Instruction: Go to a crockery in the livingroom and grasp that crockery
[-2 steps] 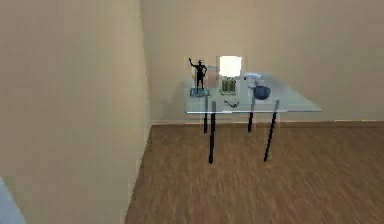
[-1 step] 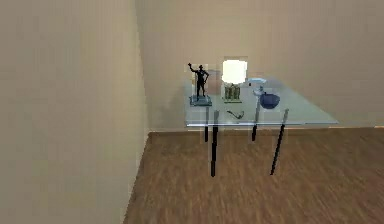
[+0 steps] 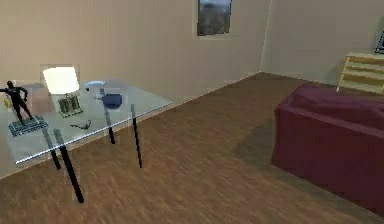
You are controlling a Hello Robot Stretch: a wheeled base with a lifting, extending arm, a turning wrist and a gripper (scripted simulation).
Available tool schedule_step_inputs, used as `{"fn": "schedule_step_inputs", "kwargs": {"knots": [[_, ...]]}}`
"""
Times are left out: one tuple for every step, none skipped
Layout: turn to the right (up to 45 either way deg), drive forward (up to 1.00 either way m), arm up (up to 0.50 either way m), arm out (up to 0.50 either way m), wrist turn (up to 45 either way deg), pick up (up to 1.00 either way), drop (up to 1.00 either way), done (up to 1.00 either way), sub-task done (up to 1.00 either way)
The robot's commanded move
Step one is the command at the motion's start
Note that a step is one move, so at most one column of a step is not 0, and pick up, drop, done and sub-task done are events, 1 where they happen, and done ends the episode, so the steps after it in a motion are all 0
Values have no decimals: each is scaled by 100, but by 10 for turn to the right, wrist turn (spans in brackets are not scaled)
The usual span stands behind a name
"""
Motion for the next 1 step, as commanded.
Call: {"fn": "schedule_step_inputs", "kwargs": {"knots": [[420, 0, 0, 0, 0, 0, 0, 0, 0]]}}
